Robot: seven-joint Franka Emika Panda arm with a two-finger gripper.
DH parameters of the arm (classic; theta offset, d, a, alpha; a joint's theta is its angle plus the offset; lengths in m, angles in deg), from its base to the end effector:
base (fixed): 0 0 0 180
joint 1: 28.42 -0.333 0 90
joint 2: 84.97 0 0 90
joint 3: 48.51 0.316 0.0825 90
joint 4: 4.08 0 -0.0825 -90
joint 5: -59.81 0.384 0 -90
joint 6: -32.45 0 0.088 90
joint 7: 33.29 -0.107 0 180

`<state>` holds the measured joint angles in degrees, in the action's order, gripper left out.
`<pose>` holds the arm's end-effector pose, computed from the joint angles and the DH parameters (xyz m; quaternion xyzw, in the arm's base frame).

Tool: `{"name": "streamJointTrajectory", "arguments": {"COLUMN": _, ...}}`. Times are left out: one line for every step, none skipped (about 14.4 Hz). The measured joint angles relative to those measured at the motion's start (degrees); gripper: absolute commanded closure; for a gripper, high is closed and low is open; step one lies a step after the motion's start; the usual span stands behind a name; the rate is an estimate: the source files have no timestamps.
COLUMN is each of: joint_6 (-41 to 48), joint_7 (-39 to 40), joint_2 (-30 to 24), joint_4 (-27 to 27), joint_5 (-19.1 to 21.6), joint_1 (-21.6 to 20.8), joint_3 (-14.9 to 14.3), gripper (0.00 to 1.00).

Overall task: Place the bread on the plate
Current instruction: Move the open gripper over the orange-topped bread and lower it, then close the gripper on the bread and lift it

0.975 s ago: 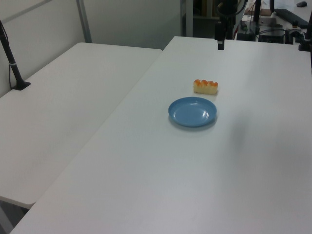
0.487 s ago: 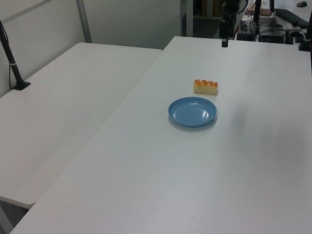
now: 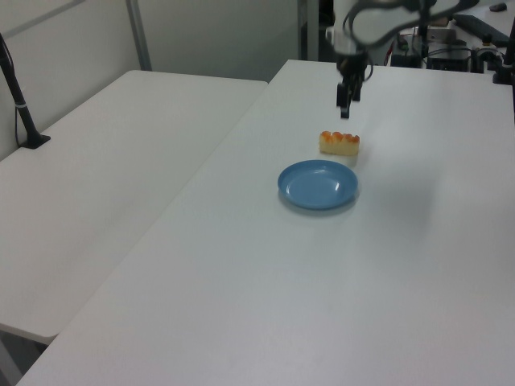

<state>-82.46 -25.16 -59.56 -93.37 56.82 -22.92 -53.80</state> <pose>0.6707 -0.1225 0.3921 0.9990 -0.0078 -0.0045 0.0433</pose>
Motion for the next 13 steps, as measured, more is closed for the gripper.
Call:
{"name": "streamJointTrajectory", "arguments": {"joint_6": -1.5, "joint_7": 0.6, "joint_2": 1.9, "joint_4": 0.1, "joint_5": -0.1, "joint_1": 0.3, "joint_3": 0.0, "gripper": 0.0}}
{"name": "streamJointTrajectory", "arguments": {"joint_6": -2.6, "joint_7": 0.9, "joint_2": 3.4, "joint_4": 0.2, "joint_5": -0.2, "joint_1": 0.5, "joint_3": 0.0, "gripper": 0.0}}
{"name": "streamJointTrajectory", "arguments": {"joint_6": -3.0, "joint_7": 1.0, "joint_2": 4.6, "joint_4": 0.3, "joint_5": -0.2, "joint_1": 0.5, "joint_3": 0.0, "gripper": 0.0}}
{"name": "streamJointTrajectory", "arguments": {"joint_6": -3.1, "joint_7": 1.1, "joint_2": 5.4, "joint_4": 0.4, "joint_5": -0.2, "joint_1": 0.4, "joint_3": 0.0, "gripper": 0.0}}
{"name": "streamJointTrajectory", "arguments": {"joint_6": -3.1, "joint_7": 1.1, "joint_2": 6.0, "joint_4": 0.5, "joint_5": -0.2, "joint_1": 0.4, "joint_3": 0.0, "gripper": 0.0}}
{"name": "streamJointTrajectory", "arguments": {"joint_6": -3.1, "joint_7": 1.2, "joint_2": 6.5, "joint_4": 0.6, "joint_5": -0.2, "joint_1": 0.4, "joint_3": 0.0, "gripper": 0.0}}
{"name": "streamJointTrajectory", "arguments": {"joint_6": -3.6, "joint_7": 1.2, "joint_2": 6.7, "joint_4": 0.7, "joint_5": -0.2, "joint_1": 0.4, "joint_3": 0.0, "gripper": 0.0}}
{"name": "streamJointTrajectory", "arguments": {"joint_6": -4.2, "joint_7": 1.2, "joint_2": 6.9, "joint_4": 0.8, "joint_5": -0.2, "joint_1": 0.4, "joint_3": 0.0, "gripper": 0.0}}
{"name": "streamJointTrajectory", "arguments": {"joint_6": -5.2, "joint_7": 1.2, "joint_2": 6.9, "joint_4": 0.8, "joint_5": -0.2, "joint_1": 0.4, "joint_3": 0.0, "gripper": 0.06}}
{"name": "streamJointTrajectory", "arguments": {"joint_6": -5.7, "joint_7": 1.2, "joint_2": 7.0, "joint_4": 0.8, "joint_5": -0.2, "joint_1": 0.4, "joint_3": 0.0, "gripper": 0.13}}
{"name": "streamJointTrajectory", "arguments": {"joint_6": -6.4, "joint_7": 1.2, "joint_2": 7.2, "joint_4": 0.8, "joint_5": -0.2, "joint_1": 0.4, "joint_3": 0.0, "gripper": 0.32}}
{"name": "streamJointTrajectory", "arguments": {"joint_6": -7.1, "joint_7": 1.2, "joint_2": 7.4, "joint_4": 0.8, "joint_5": -0.2, "joint_1": 0.4, "joint_3": 0.0, "gripper": 0.47}}
{"name": "streamJointTrajectory", "arguments": {"joint_6": -7.3, "joint_7": 1.2, "joint_2": 7.5, "joint_4": 0.8, "joint_5": -0.2, "joint_1": 0.4, "joint_3": 0.0, "gripper": 0.59}}
